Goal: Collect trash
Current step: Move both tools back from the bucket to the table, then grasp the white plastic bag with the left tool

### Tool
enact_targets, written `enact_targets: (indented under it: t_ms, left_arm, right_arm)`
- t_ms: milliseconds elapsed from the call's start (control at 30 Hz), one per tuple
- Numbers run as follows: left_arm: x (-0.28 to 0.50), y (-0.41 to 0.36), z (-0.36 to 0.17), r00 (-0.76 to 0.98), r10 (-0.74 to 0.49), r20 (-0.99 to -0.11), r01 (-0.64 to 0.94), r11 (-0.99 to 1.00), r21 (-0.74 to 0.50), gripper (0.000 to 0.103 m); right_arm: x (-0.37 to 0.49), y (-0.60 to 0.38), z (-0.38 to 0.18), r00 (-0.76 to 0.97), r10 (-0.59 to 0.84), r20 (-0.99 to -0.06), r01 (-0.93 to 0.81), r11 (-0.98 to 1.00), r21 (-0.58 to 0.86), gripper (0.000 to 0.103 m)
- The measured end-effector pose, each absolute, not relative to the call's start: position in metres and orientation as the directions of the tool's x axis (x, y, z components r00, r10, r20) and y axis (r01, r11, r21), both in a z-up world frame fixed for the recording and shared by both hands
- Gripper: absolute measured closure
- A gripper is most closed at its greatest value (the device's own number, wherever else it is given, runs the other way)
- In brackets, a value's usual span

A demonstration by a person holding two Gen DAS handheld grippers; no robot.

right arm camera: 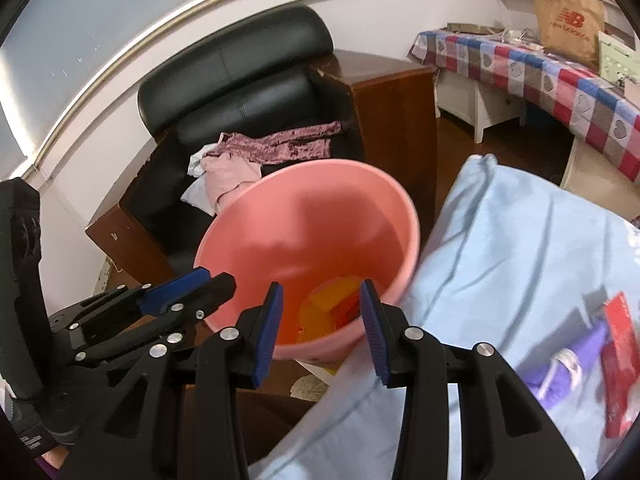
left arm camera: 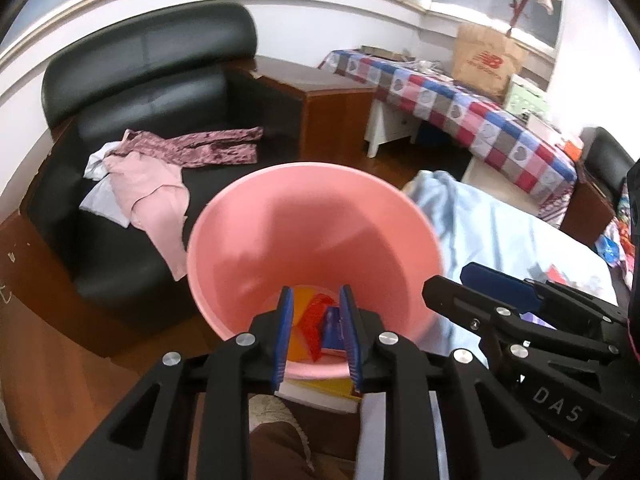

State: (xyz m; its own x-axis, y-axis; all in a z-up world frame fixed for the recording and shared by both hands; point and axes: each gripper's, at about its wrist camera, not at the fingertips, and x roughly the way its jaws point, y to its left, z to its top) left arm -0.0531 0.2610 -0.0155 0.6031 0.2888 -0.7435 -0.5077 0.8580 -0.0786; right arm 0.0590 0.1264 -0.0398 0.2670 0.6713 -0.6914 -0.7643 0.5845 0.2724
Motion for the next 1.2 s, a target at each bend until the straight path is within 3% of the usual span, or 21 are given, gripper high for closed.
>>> enact_targets:
  t_ms: [533, 1200]
  left_arm:
    - [-0.049, 0.158, 0.001, 0.676, 0.163, -0.719, -0.318, 0.944, -0.085, 0.073]
    - [-0.006, 0.067, -0.035, 0.64, -0.069, -0.765, -0.087, 0.983, -0.161, 0.067]
  right_arm:
    - [0.034, 0.007, -0.031, 0.402, 0.64, -0.655, -0.695, 0.679, 0.237, 0.063]
    - [0.031, -0.155, -0.054, 0.603, 0.453, -0.657, -0.465, 0.868, 0.173, 0.062]
